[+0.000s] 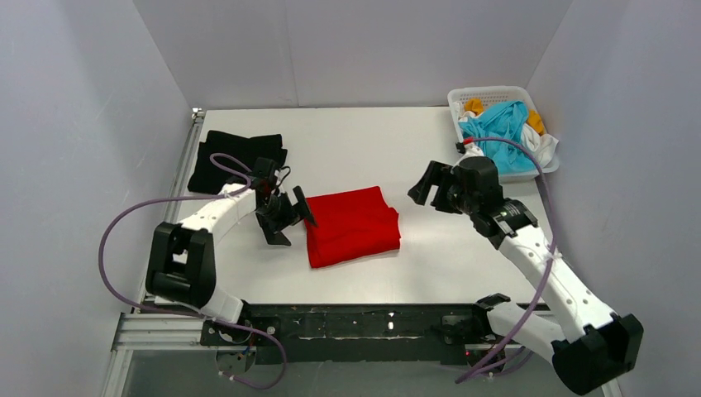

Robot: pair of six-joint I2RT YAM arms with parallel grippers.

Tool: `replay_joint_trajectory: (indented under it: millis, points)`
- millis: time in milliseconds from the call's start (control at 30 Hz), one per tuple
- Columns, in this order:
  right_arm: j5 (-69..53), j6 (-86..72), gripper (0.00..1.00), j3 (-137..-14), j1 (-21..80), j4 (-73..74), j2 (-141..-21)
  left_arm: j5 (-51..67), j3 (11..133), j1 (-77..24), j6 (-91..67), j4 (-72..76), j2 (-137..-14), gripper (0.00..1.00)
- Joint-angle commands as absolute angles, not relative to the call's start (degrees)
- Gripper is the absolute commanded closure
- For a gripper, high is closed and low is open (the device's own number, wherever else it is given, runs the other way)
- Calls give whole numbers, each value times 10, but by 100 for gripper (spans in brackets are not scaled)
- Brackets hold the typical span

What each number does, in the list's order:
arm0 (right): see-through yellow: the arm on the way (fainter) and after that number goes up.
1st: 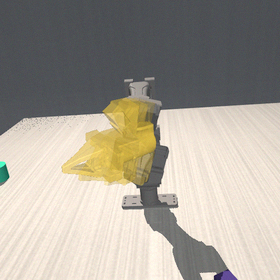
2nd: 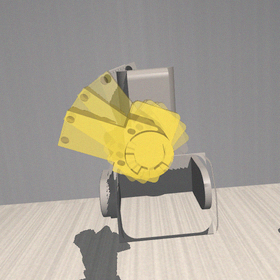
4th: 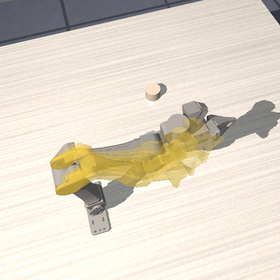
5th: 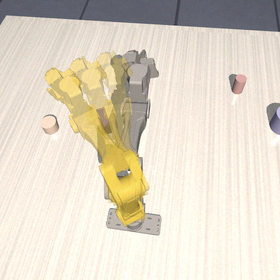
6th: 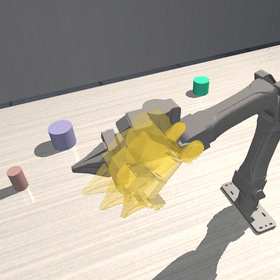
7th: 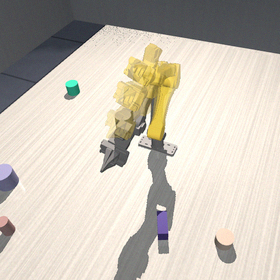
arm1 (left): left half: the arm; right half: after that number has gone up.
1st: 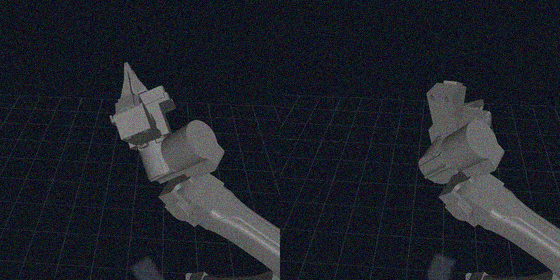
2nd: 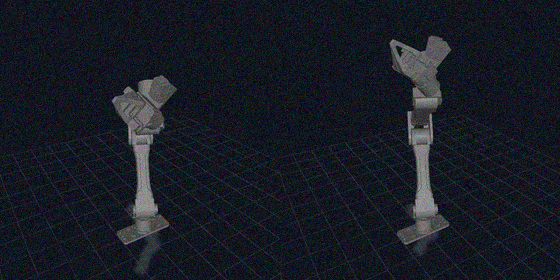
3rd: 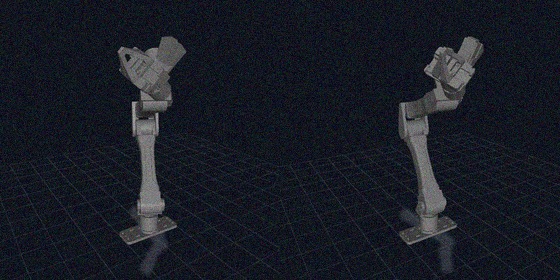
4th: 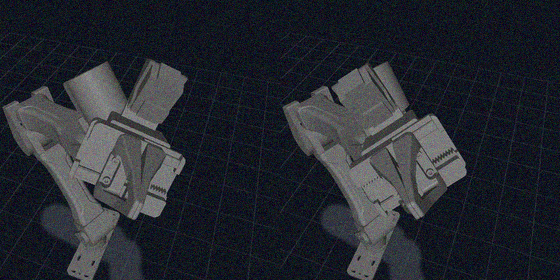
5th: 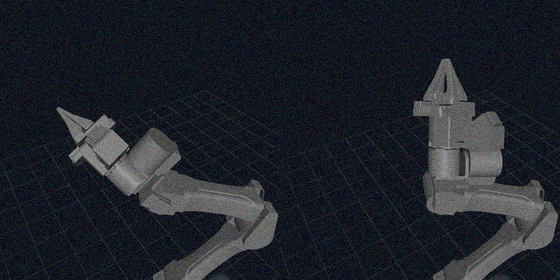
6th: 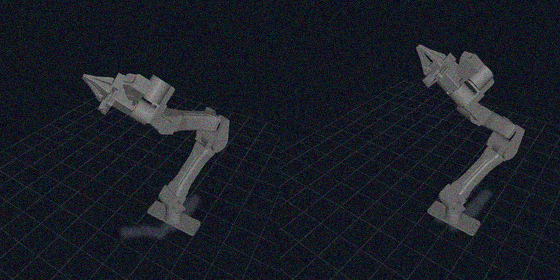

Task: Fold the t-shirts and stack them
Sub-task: Smooth out wrinkles on the folded tshirt, then put the neatly folded tshirt into the corner of the board with the left arm

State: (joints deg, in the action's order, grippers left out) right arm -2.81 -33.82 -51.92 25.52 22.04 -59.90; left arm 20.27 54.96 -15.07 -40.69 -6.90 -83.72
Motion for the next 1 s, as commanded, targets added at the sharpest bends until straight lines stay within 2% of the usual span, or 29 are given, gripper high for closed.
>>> replay_joint_trajectory:
  millis: [0,167,333,600,800,900,967]
  points:
    - [149,-338,12,-515,253,328,-522,188,576,-155,-399,-99,-909,2]
    - [210,-352,2,-472,252,336,-423,185,607,-187,-392,-93,-978,2]
    - [232,-362,2,-415,252,313,-342,157,620,-219,-390,-102,-1020,3]
    - [252,-369,2,-389,251,296,-305,39,632,-274,-410,-147,-1068,36]
    - [237,-351,2,-392,251,300,-328,-14,684,-302,-411,-171,-1123,50]
    - [230,-345,2,-392,251,300,-338,-12,710,-307,-407,-167,-1150,67]
    - [227,-339,2,-392,251,299,-340,-9,731,-306,-393,-168,-1162,84]
